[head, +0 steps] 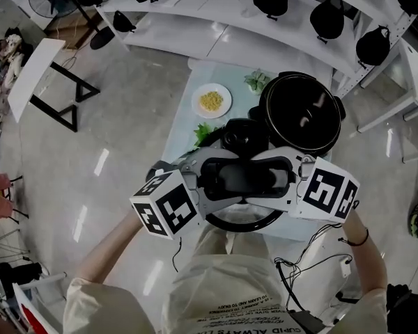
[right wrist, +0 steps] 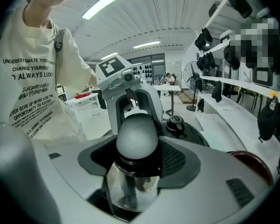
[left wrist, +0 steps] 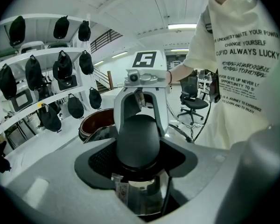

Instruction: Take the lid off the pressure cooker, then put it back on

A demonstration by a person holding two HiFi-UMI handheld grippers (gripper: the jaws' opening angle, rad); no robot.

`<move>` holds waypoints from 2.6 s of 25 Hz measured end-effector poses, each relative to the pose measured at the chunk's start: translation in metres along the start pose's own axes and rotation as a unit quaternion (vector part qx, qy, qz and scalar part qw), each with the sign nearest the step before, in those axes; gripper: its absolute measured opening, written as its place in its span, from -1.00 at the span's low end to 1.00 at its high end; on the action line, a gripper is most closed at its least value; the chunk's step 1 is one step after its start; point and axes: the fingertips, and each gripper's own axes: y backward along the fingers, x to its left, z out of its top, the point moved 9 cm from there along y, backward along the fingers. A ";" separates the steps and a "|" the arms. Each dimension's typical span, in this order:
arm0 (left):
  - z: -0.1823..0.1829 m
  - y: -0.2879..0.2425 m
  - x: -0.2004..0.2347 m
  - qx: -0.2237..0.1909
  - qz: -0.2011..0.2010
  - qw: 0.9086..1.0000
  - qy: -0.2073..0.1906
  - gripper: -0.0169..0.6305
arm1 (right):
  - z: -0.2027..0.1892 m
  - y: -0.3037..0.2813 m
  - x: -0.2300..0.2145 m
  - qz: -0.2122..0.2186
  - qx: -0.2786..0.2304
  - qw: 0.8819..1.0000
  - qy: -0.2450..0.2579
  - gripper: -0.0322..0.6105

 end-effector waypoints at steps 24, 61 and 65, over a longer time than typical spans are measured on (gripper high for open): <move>-0.100 -0.033 -0.029 0.034 -0.040 0.999 0.004 -0.07 | -0.062 -0.090 0.018 -0.012 0.055 0.998 -0.040 -0.05; -0.168 -0.105 -0.036 0.088 -0.042 0.995 0.023 -0.07 | -0.144 -0.142 -0.002 0.006 0.112 0.993 -0.044 -0.05; -0.167 -0.107 -0.037 0.089 -0.044 0.995 0.022 -0.07 | -0.145 -0.141 -0.002 0.009 0.120 0.992 -0.045 -0.04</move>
